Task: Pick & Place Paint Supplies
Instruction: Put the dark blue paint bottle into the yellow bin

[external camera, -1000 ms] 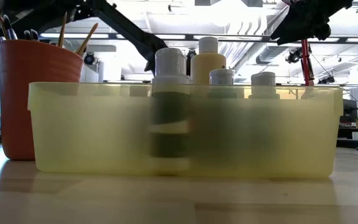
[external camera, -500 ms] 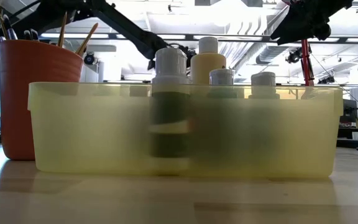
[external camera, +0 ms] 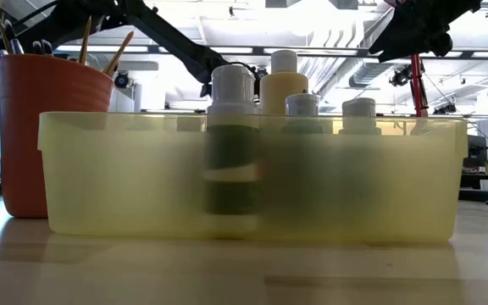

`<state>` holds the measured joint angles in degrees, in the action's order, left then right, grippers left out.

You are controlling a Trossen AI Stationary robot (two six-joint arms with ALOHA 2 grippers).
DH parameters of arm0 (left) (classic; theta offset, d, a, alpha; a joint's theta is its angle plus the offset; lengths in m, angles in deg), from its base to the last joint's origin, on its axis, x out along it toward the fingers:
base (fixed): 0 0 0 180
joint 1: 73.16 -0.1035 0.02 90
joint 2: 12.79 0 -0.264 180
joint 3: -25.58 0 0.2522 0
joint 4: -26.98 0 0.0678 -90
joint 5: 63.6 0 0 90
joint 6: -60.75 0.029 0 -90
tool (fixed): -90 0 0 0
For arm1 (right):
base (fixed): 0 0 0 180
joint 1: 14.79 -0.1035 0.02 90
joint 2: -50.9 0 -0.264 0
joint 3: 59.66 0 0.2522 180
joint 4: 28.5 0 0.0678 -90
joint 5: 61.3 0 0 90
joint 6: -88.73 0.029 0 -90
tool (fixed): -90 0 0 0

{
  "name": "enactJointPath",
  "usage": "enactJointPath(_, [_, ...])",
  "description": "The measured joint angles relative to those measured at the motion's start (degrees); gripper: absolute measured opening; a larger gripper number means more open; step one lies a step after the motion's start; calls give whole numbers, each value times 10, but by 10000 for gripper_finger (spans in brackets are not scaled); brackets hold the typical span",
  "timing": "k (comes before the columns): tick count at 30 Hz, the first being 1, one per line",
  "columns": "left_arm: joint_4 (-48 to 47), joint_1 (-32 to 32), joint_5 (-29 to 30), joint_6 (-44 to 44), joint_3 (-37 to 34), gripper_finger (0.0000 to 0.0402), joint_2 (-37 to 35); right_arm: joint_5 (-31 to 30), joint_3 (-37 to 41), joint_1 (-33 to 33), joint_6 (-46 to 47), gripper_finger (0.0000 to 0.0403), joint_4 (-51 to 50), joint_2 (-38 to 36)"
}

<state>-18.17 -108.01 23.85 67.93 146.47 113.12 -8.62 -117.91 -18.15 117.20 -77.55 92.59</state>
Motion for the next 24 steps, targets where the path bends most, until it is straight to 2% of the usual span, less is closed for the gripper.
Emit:
enactJointPath(11, [-41,0,5,-31,0,1,41,1,0,0,5,174,0,0])
enactJointPath(24, [-75,0,-16,-53,0,0,42,0,0,0,4,174,-1,0])
